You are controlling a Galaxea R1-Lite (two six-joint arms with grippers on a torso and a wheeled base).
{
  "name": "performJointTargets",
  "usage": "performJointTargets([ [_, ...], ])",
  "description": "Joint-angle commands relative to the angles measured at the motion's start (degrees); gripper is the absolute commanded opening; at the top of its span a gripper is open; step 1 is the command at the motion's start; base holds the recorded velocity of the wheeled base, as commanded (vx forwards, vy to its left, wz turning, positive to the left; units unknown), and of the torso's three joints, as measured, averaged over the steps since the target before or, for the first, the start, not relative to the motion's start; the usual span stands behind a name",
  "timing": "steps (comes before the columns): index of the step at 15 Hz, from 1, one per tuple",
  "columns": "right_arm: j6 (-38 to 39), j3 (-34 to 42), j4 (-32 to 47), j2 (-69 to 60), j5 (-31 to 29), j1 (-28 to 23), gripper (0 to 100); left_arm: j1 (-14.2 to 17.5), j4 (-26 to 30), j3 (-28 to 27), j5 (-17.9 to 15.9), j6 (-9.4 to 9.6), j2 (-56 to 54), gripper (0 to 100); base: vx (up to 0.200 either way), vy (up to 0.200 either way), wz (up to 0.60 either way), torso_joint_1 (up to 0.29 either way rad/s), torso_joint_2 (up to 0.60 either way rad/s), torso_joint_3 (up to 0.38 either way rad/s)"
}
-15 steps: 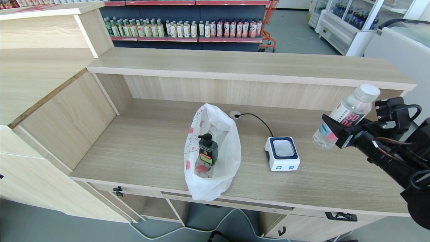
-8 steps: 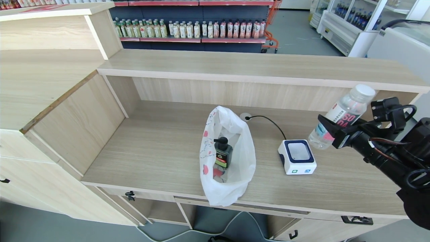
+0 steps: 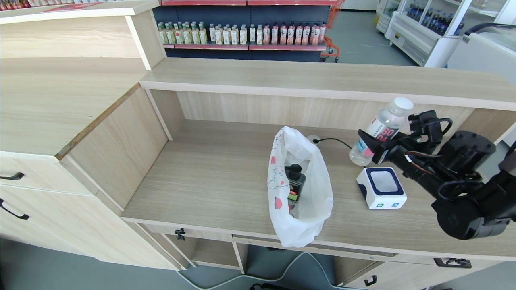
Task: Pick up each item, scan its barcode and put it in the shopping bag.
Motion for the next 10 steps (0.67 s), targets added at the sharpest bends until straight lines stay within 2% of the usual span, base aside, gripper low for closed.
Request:
performJointTargets([
  [1,1.92,-5.16,-0.01,7.91,4.12,0.96,0,-0.02,0.0,0.0,-0.01,-0.1,-0.02,100,0.0,0.0,0.0,0.0,0.0,0.0],
  [3,2.71,-4.9,-0.01,8.61,7.64,2.72,0,-0.02,0.0,0.0,-0.01,-0.1,-0.02,100,0.0,0.0,0.0,0.0,0.0,0.0],
  [7,2.54,-4.99,-0.01,8.17,7.64,7.73,0,-0.02,0.0,0.0,-0.01,-0.1,-0.02,100,0.0,0.0,0.0,0.0,0.0,0.0],
  [10,1.66,-4.55,-0.01,8.61,7.46,9.22,0,-0.02,0.0,0.0,-0.01,-0.1,-0.02,100,0.0,0.0,0.0,0.0,0.0,0.0],
])
